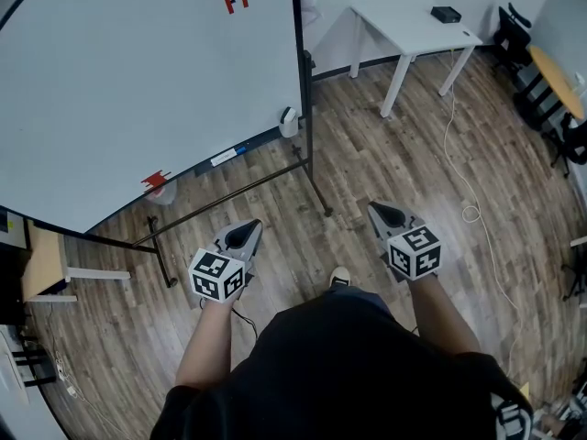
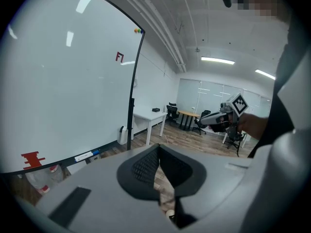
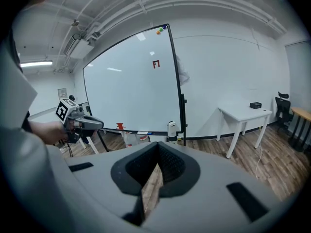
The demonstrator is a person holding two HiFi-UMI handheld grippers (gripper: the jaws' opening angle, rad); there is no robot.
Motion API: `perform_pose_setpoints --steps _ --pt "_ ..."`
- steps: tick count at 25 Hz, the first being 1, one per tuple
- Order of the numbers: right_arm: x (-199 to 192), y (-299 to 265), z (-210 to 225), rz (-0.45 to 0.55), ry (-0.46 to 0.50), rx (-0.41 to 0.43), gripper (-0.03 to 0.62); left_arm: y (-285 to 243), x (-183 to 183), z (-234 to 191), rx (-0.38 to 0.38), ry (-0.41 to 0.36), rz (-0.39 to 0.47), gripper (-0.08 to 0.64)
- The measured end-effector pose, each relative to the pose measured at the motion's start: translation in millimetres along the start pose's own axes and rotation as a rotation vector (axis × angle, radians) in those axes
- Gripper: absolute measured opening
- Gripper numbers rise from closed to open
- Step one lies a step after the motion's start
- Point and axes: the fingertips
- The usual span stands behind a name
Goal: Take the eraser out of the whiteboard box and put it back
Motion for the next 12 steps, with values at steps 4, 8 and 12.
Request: perform_pose_setpoints --steps 4,8,12 --pt "0.3 -9.9 9.2 -0.005 0.003 0.013 -0.005 -11.4 6.9 -4.5 0.016 -0.016 0.004 0.014" --pt "4.8 -19.8 17.8 -0.009 0.008 0.028 -0.005 -21.9 12.8 -9.7 0.029 -0.013 0.002 0.014" --pt "10.2 -32.5 26.5 -0.016 0.015 0.045 -0.005 -31.0 16.1 -17.8 0.044 0.0 -0.003 0.014"
Point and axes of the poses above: the fingertips, and each gripper's own axes: y backward along the fingers, z to its right, x out of its top, and after that the axes turned 15 degrees about -x, right-handed
